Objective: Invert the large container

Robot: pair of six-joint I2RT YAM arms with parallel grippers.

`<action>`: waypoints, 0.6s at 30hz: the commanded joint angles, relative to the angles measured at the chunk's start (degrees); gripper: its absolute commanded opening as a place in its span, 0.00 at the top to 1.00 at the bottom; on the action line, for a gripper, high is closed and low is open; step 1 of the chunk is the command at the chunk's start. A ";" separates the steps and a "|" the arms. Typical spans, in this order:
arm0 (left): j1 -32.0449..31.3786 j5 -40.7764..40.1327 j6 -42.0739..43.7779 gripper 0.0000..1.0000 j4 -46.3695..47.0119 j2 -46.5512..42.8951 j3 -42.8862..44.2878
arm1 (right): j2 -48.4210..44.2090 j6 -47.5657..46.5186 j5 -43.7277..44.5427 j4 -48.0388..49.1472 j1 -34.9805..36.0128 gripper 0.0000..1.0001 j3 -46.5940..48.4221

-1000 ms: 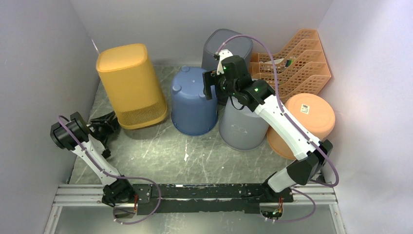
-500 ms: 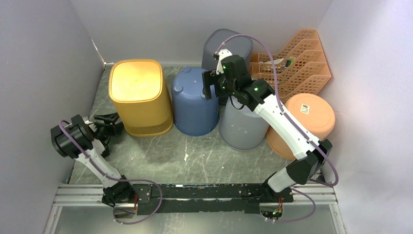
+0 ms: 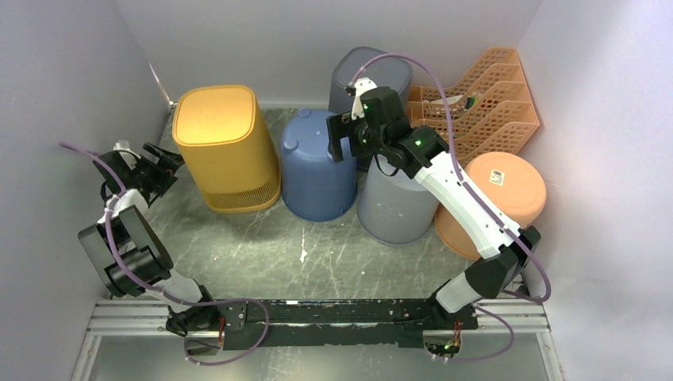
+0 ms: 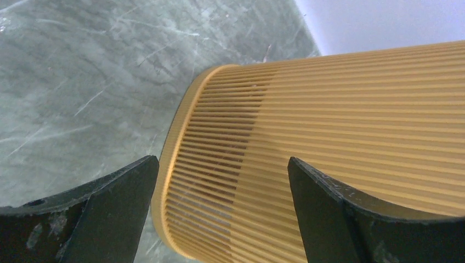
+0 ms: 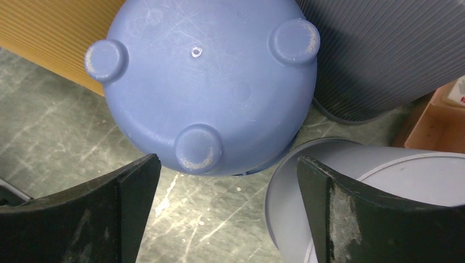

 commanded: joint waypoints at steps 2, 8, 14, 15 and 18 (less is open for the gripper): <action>-2.08 -6.65 12.00 0.00 -21.28 -5.10 7.96 | -0.67 -1.02 -0.84 -1.45 -0.26 0.00 1.82; -7.14 -13.55 17.17 0.00 -33.51 -8.40 20.21 | -0.43 -1.55 -2.57 -2.63 -0.34 0.00 4.30; -10.96 -18.99 13.95 0.00 -38.88 -10.95 28.49 | 0.24 -1.03 -4.14 -2.30 -0.33 0.00 7.65; -11.31 -19.72 13.64 0.00 -38.99 -11.59 29.10 | 0.32 -0.91 -4.39 -2.38 -0.27 0.00 7.88; -11.89 -22.96 12.97 0.00 -39.06 -14.29 30.25 | -0.57 -0.25 -4.17 -2.17 -0.25 0.00 7.06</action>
